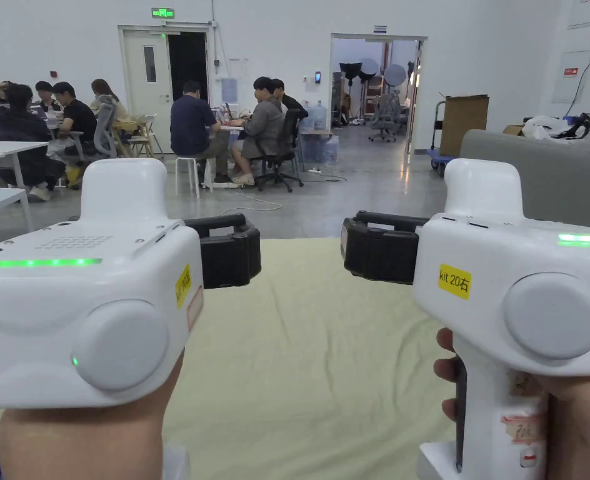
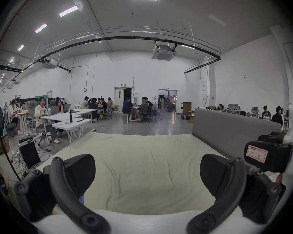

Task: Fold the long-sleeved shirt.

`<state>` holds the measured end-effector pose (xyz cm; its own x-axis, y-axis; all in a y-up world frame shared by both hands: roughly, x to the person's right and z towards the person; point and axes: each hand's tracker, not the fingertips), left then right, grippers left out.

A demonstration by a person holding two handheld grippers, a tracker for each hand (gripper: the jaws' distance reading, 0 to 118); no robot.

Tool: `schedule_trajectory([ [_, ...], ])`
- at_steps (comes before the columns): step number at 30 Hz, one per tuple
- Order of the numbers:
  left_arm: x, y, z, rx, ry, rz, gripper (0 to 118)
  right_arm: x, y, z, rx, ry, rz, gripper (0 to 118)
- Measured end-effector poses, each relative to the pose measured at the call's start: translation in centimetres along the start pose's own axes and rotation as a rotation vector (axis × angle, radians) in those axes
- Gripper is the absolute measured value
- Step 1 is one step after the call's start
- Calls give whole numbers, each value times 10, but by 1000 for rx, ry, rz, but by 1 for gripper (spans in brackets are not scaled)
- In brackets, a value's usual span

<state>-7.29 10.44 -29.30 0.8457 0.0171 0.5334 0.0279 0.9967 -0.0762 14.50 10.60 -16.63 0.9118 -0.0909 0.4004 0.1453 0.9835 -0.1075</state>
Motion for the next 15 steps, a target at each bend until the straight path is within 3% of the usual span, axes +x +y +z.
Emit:
schedule_trajectory([
  [15, -9, 0, 1, -8, -12, 54, 118, -6, 0, -1, -29, 2, 3, 118],
])
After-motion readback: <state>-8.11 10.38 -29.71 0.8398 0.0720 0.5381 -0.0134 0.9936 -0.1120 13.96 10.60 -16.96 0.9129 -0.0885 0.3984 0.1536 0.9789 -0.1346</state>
